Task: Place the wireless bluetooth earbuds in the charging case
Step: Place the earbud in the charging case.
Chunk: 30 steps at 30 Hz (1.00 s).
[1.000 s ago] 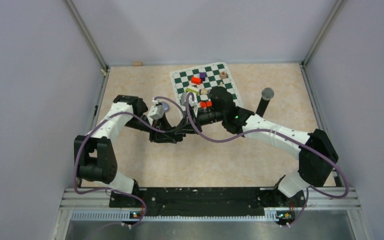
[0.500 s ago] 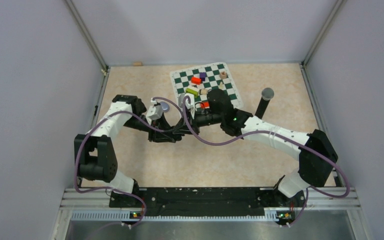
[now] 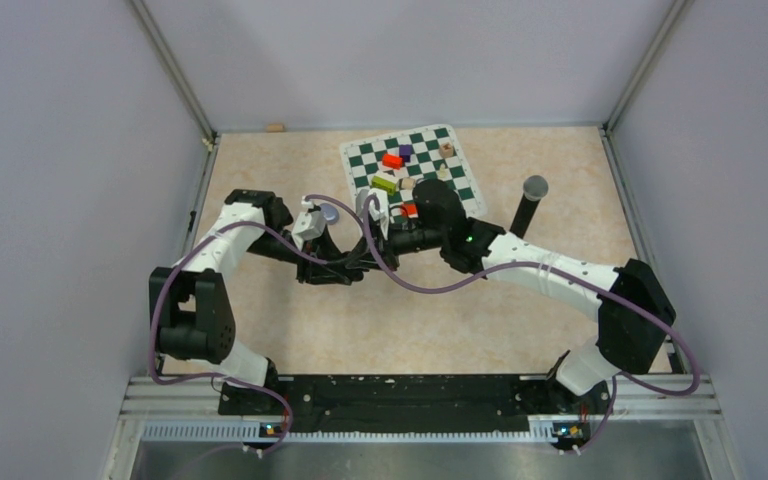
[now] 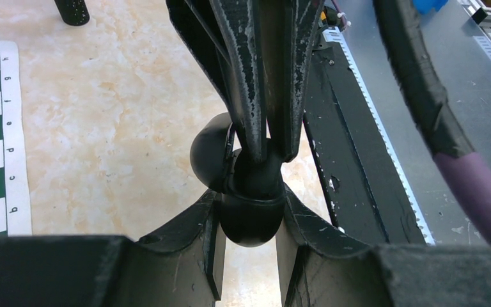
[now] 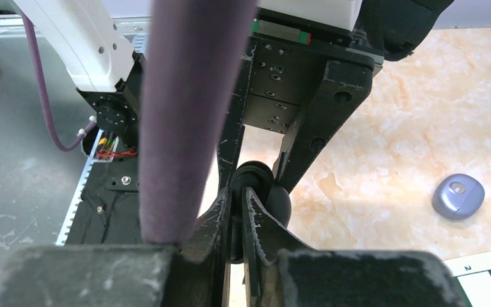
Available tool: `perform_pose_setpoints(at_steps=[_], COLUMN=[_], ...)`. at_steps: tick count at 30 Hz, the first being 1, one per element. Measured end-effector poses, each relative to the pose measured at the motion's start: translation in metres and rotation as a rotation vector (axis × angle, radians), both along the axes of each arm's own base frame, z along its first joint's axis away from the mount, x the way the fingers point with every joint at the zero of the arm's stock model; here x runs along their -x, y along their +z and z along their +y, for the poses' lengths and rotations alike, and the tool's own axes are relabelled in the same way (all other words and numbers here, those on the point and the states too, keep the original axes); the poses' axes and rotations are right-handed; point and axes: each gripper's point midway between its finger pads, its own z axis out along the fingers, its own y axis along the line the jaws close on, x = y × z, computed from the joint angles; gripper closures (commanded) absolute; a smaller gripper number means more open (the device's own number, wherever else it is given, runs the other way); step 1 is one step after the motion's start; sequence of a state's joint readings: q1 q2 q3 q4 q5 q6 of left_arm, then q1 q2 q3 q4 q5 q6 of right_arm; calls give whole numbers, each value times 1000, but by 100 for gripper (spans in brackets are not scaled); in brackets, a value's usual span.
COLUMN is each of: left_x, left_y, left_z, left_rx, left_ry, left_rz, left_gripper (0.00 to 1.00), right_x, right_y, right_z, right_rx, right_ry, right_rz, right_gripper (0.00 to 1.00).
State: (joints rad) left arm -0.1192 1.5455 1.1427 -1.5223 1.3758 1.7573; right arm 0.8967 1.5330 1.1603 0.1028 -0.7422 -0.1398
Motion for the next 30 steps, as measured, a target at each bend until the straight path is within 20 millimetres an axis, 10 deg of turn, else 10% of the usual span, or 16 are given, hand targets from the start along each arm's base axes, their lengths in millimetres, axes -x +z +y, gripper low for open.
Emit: perform_pose_setpoints(at_steps=[30], left_x=[0], left_y=[7], left_z=[-3], left_rx=[35], left_ry=[14], left_rz=[20], left_gripper=[100], right_x=[3], right_y=[39], right_z=[-31], right_rx=[33], right_ry=[-27], right_rz=[-149], right_gripper=[70])
